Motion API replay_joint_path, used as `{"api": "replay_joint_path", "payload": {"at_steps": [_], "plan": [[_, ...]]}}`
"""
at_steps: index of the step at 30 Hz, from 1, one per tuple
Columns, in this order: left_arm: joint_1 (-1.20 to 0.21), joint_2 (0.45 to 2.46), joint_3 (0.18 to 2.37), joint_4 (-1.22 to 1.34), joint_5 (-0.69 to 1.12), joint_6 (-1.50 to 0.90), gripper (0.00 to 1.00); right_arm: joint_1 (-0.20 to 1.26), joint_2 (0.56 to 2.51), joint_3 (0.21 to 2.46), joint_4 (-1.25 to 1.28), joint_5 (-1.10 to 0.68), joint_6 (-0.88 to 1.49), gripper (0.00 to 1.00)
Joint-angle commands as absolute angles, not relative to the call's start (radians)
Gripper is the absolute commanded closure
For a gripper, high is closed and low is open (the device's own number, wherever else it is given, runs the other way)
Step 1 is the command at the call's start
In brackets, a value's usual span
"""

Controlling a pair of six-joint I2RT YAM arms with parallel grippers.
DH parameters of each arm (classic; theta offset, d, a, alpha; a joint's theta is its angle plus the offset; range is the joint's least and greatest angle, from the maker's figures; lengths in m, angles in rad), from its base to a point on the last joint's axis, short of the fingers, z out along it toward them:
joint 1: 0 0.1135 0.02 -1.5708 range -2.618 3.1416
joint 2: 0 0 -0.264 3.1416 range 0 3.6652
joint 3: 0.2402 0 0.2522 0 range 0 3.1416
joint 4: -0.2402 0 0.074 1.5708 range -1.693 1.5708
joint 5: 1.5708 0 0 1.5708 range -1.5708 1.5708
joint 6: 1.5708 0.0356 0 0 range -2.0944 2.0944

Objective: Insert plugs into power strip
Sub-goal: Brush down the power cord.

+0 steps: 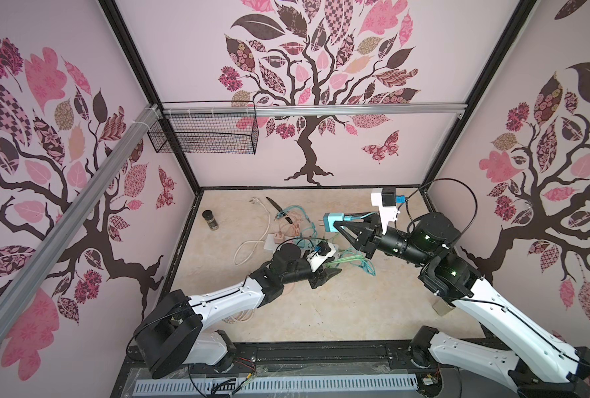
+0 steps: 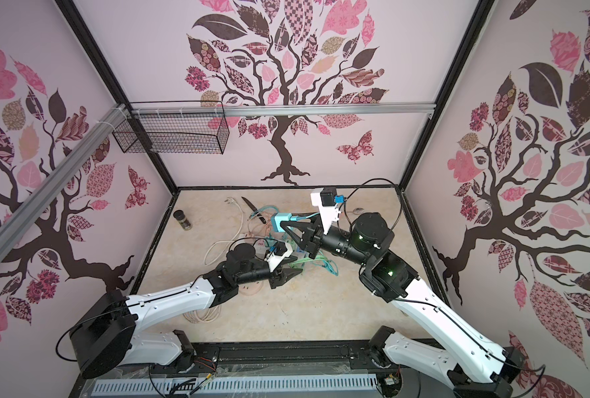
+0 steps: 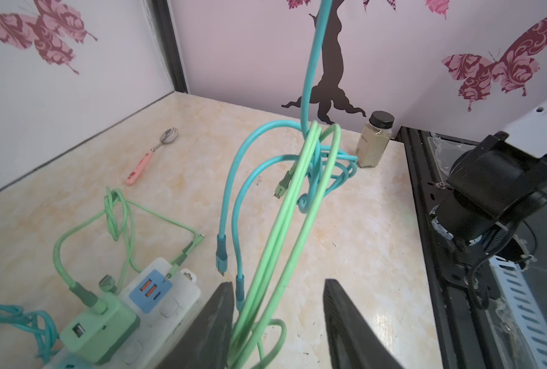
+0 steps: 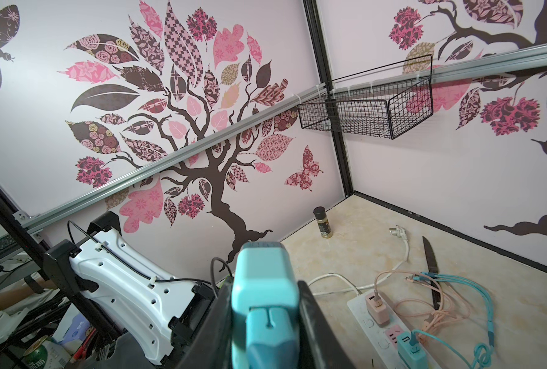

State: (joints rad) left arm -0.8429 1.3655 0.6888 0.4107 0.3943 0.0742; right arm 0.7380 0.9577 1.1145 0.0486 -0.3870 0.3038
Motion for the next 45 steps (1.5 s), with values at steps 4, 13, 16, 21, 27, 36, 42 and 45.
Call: {"api": "replay_joint_path", "payload": {"at_steps": [4, 13, 16, 21, 27, 36, 42, 45], "plan": [[-0.847, 1.385, 0.723, 0.45, 0.398, 0.034, 0.88, 0.736, 0.917, 1.112, 0.083, -0.369, 0.296, 0.92], [-0.848, 1.293, 0.66, 0.414, 0.394, 0.009, 1.0, 0.737, 0.899, 1.109, 0.027, -0.232, 0.193, 0.92], [-0.847, 1.253, 0.628, 0.393, 0.395, 0.002, 1.0, 0.733, 0.902, 1.119, 0.02, -0.179, 0.151, 0.92], [-0.847, 1.175, 0.565, 0.364, 0.391, -0.015, 1.0, 0.716, 0.924, 1.135, 0.02, -0.115, 0.104, 0.92], [-0.848, 1.09, 0.535, 0.263, 0.432, -0.009, 1.0, 0.674, 0.959, 1.145, 0.033, -0.073, 0.071, 0.92], [-0.847, 1.028, 0.538, 0.174, 0.493, 0.002, 1.0, 0.458, 1.017, 1.117, 0.079, -0.16, 0.123, 0.93], [-0.847, 1.018, 0.558, 0.131, 0.554, -0.002, 1.0, 0.353, 1.02, 1.099, 0.071, -0.203, 0.136, 0.93], [-0.847, 1.031, 0.561, 0.133, 0.526, 0.003, 1.0, 0.352, 1.012, 1.105, 0.052, -0.222, 0.124, 0.93]]}}
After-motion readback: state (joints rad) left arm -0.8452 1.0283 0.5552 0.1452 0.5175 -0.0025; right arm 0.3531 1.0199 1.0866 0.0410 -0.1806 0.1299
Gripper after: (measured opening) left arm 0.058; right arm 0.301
